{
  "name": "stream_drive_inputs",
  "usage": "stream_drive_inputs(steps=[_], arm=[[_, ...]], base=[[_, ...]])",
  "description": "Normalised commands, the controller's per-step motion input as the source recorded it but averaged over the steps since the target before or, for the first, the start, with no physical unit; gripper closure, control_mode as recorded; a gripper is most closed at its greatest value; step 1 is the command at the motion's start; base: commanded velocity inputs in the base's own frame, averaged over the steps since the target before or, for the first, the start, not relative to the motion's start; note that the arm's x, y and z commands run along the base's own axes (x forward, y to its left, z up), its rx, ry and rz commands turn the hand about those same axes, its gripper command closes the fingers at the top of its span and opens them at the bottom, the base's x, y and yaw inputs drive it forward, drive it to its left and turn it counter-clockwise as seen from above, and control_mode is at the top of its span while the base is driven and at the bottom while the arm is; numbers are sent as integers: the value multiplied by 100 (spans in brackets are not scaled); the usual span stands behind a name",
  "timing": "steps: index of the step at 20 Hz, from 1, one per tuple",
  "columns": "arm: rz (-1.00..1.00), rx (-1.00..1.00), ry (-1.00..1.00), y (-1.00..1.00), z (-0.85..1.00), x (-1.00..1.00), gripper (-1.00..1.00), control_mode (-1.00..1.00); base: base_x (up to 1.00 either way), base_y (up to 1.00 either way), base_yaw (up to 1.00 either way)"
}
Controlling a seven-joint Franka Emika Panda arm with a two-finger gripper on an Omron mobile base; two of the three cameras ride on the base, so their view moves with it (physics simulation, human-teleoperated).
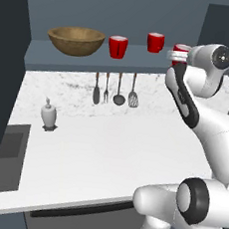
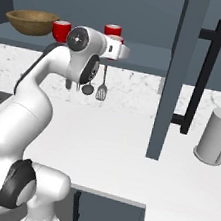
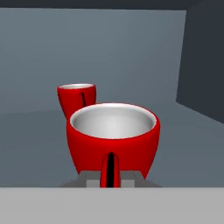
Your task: Gather all objects into one cabinet and sort the glasses and bowls to opposite sides.
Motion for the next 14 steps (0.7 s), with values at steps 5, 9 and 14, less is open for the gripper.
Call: stream_drive_inputs(steps=[5,9,14], arm=[[0,0,0,-13,0,74,100,-100],[0,0,0,-19,0,34,100,-100],[0,0,0,-22,0,44,100,-100]], base=[[0,0,0],[0,0,0],[0,0,0]])
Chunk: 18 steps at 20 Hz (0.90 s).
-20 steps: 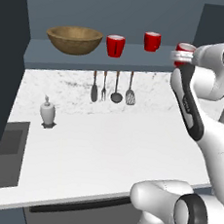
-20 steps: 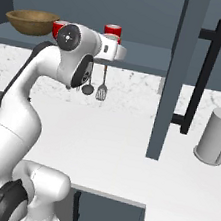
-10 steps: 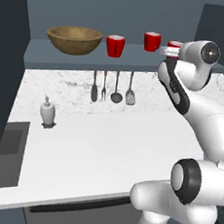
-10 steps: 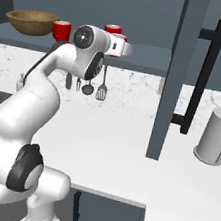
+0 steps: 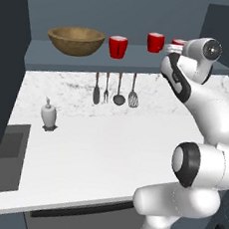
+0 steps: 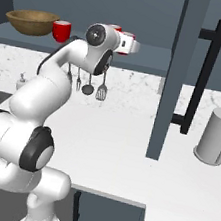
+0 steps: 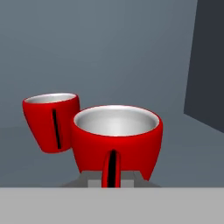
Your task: Gather all objects into one cabinet and sort the glasses and bowls to opposite sides.
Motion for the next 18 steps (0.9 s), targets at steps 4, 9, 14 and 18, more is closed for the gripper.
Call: stream_drive_inputs(steps=[4,9,14,18], arm=[[0,0,0,-7,0,38,100,-100],[0,0,0,0,0,32,100,-100],[0,0,0,-2,0,39,100,-100],[0,0,0,-5,0,50,100,-100]], base=[[0,0,0],[0,0,0],[0,0,0],[0,0,0]])
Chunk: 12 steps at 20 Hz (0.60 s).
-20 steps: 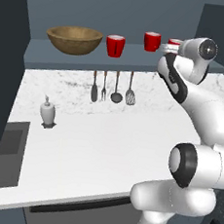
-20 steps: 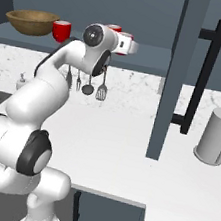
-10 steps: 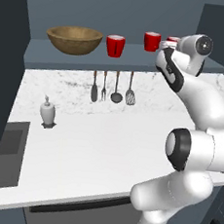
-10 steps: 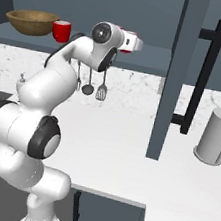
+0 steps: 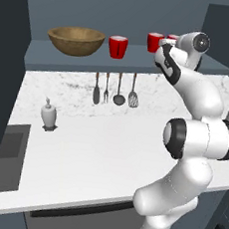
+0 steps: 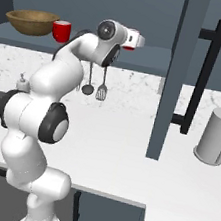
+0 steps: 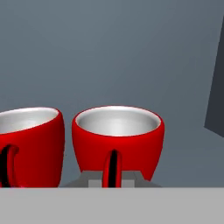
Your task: Gather all objects into one cabinet and sort the glasses and bowls to opposite sides.
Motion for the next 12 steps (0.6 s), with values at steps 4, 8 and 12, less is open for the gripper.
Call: stream_drive_inputs(steps=[4,8,12], arm=[[0,0,-1,-8,0,55,100,-100],[0,0,-5,-4,8,-10,-100,-100],[0,0,-6,-9,20,-58,-100,-100]], base=[[0,0,0],[0,0,0],[0,0,0]])
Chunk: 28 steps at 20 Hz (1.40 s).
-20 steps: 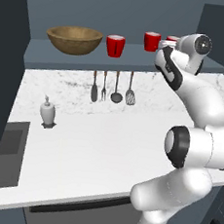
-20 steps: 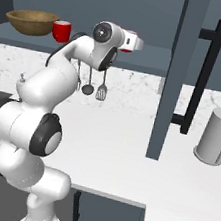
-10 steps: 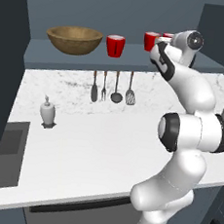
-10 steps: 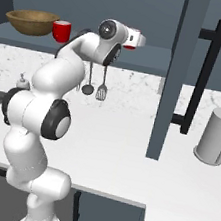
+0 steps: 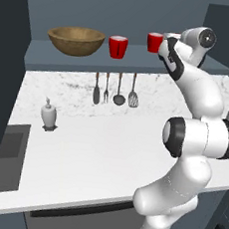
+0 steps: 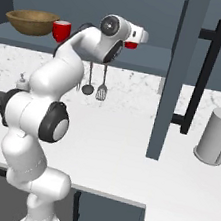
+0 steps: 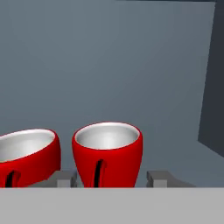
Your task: Gather all objects into one cabinet and sort the glasses and bowls to opposite sides.
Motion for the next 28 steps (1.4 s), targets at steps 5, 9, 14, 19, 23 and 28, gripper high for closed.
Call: stream_drive_inputs(steps=[5,9,14,19,23,28], arm=[[0,0,-6,-1,16,-71,-100,-100],[2,0,-6,0,5,-65,-100,-100],[7,0,-2,11,17,-55,-100,-100],[9,3,0,26,26,-45,-100,-100],[2,1,0,45,10,-39,-100,-100],[-6,0,0,60,0,-47,-100,-100]], base=[[0,0,0],[0,0,0],[0,0,0],[0,0,0],[0,0,0],[0,0,0]])
